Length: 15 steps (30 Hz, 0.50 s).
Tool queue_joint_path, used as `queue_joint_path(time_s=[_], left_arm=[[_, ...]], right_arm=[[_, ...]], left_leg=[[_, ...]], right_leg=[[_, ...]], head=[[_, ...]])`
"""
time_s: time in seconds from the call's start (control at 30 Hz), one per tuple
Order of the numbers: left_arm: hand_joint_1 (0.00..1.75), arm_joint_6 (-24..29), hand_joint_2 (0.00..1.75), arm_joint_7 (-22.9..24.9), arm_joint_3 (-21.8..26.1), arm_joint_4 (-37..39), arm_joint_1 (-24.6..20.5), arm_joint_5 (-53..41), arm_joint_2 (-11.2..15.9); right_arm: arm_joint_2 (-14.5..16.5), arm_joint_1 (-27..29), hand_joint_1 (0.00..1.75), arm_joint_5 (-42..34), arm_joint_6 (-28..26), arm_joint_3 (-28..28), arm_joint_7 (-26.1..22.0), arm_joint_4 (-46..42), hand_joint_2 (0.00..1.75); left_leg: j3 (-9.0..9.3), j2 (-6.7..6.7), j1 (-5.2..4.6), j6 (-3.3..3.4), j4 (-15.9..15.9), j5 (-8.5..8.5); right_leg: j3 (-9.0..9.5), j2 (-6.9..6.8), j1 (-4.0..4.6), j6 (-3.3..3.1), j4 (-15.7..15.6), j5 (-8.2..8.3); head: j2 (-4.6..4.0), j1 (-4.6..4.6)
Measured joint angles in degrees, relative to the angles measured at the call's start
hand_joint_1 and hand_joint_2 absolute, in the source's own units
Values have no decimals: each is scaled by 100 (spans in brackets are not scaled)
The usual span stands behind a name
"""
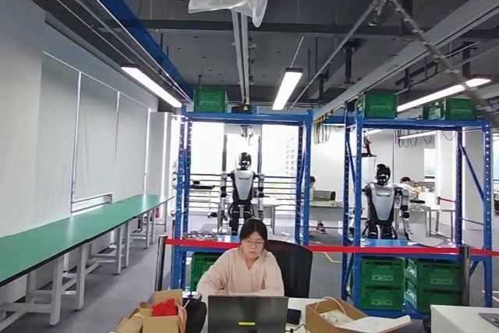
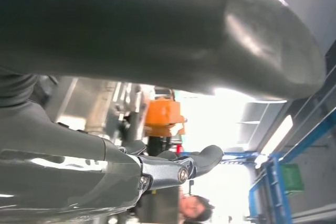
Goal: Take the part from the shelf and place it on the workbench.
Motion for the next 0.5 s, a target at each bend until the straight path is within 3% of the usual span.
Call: queue_joint_path(time_s=[0.03,0.07,0.13,0.17,0.23,0.3,0.33,0.37,0.4,0.43,0.5], left_arm=[[0,0,0,0,14,-1,6,-1,-8],[0,0,0,0,25,-2,13,-2,-11],[0,0,0,1,47,-3,24,-5,-15],[0,0,0,2,53,-4,31,-7,-17],[0,0,0,4,60,-5,47,-7,-25],[0,0,0,3,62,-7,50,-12,-31],[0,0,0,3,67,-8,48,-21,-31],[0,0,0,2,75,-10,46,-33,-31],[0,0,0,1,88,-16,46,-48,-31],[0,0,0,-1,107,-25,44,-69,-32],[0,1,0,-14,151,-41,29,-117,-39]], right_arm=[[8,2,0,4,4,-14,-1,18,0],[15,7,0,8,7,-30,-1,33,0],[25,30,0,10,10,-62,-2,71,0],[33,38,0,13,11,-76,-2,91,0],[51,42,0,19,12,-93,-2,127,0],[61,49,0,58,-48,-99,-2,166,0],[60,49,0,94,-122,-98,-2,199,0],[56,48,0,142,-224,-92,-2,243,0],[50,47,0,202,-339,-83,6,303,0],[40,33,0,273,-460,-69,34,413,0],[7,-42,0,468,-748,-33,146,873,0]], left_leg=[[-29,0,-1,-24,0,56],[-53,2,6,-56,-3,112],[-109,-1,40,-122,-10,179],[-141,-13,51,-150,29,94],[-240,-38,58,-189,388,-385],[-365,-43,60,-224,1096,-919],[-390,-43,64,-241,1416,-1010],[-358,-43,71,-256,1597,-955],[-248,-42,81,-269,1597,-791],[-48,-42,96,-280,1405,-612],[514,-45,114,-274,640,-540]], right_leg=[[266,1,25,-34,-407,-50],[417,1,50,-54,-666,-94],[417,-17,70,-92,-818,-38],[367,-28,70,-129,-834,34],[228,-52,56,-200,-843,171],[34,-59,63,-225,-771,274],[-84,-65,65,-224,-716,321],[-211,-69,65,-218,-652,363],[-342,-70,62,-207,-579,401],[-474,-67,59,-192,-500,436],[-693,-57,70,-147,-339,487]], head=[[0,1],[2,2],[2,3],[3,3],[1,4],[-1,4],[-1,4],[-1,4],[-1,4],[-1,4],[-1,3]])
